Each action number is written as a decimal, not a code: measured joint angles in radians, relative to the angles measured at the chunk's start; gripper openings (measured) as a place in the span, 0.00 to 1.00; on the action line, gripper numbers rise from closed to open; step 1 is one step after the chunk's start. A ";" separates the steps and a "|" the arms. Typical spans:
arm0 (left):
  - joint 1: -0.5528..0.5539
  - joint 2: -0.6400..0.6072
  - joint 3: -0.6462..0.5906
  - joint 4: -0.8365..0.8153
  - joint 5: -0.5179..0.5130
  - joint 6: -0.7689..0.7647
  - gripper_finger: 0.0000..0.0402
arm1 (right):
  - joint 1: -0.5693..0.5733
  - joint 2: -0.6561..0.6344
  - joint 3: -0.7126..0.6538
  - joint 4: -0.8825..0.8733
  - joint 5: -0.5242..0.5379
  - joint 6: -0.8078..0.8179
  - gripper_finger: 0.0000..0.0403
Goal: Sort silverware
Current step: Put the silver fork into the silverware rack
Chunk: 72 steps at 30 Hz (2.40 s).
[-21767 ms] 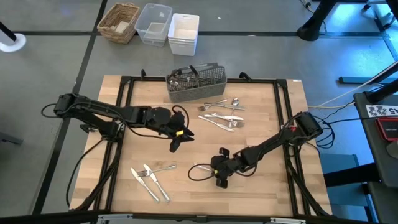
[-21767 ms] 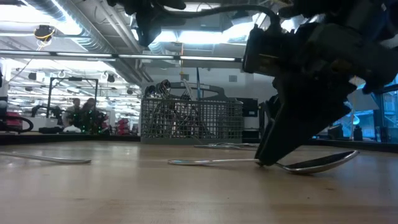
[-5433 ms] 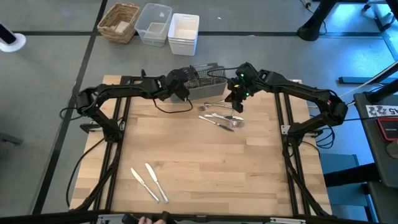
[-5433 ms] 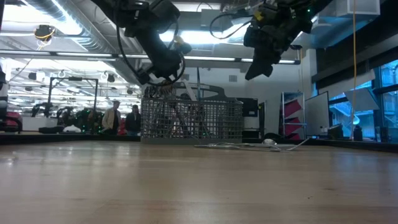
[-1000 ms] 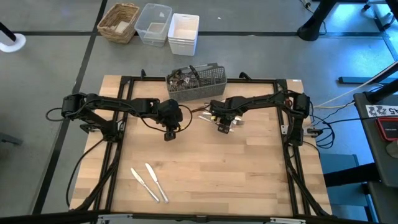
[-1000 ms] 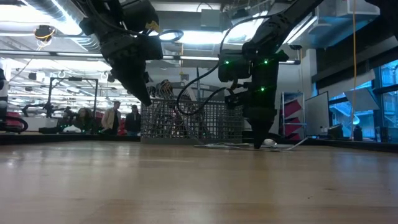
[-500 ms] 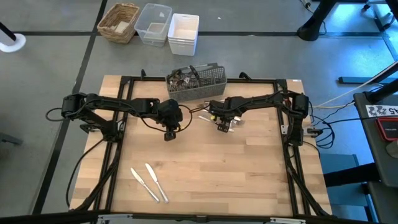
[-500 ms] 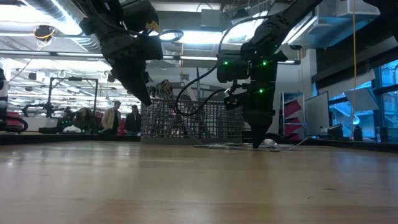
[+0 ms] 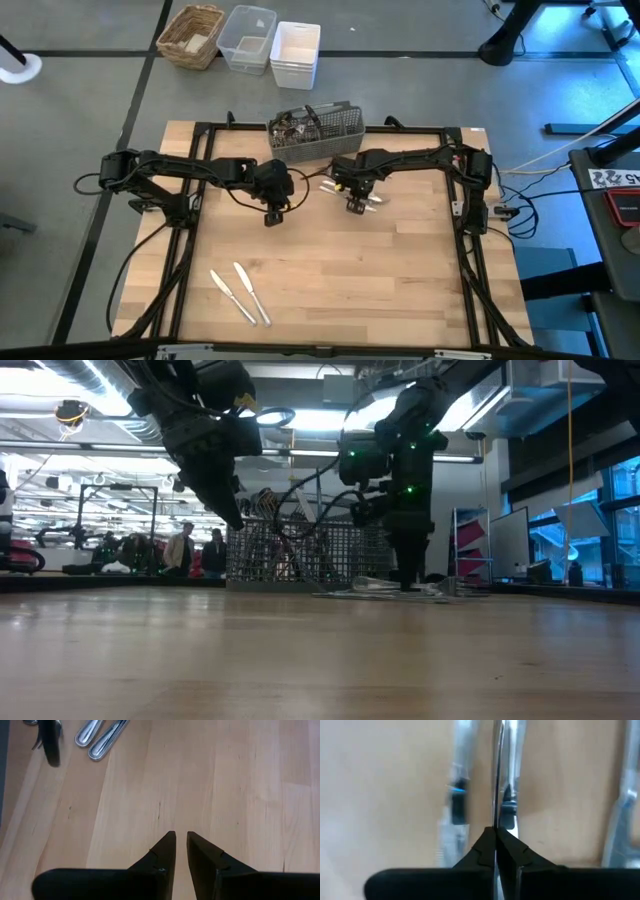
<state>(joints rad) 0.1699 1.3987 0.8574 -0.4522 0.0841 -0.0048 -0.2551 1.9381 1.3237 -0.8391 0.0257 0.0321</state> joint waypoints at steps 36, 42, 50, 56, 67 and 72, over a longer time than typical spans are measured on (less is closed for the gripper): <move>0.000 -0.343 -0.282 0.242 -0.021 -0.356 0.10 | 0.000 -0.005 0.396 -0.384 0.441 -0.402 0.00; -0.001 -0.440 -0.391 0.377 -0.022 -0.464 0.10 | 0.000 -0.006 0.568 -0.260 0.673 -0.777 0.00; -0.001 -0.444 -0.398 0.424 -0.043 -0.416 0.10 | 0.000 -0.002 0.641 -0.017 0.724 -1.298 0.00; -0.001 -0.444 -0.398 0.418 -0.064 -0.407 0.10 | 0.000 0.066 0.641 0.143 0.726 -1.710 0.00; -0.006 -0.444 -0.398 0.417 -0.066 -0.417 0.10 | -0.028 0.173 0.641 0.378 0.761 -2.033 0.00; -0.006 -0.444 -0.398 0.412 -0.066 -0.410 0.10 | -0.049 0.176 0.640 0.360 0.746 -2.056 0.01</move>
<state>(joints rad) 0.1635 0.9543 0.4595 -0.0399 0.0181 -0.4152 -0.3042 2.1145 1.9636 -0.4787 0.7712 -2.0243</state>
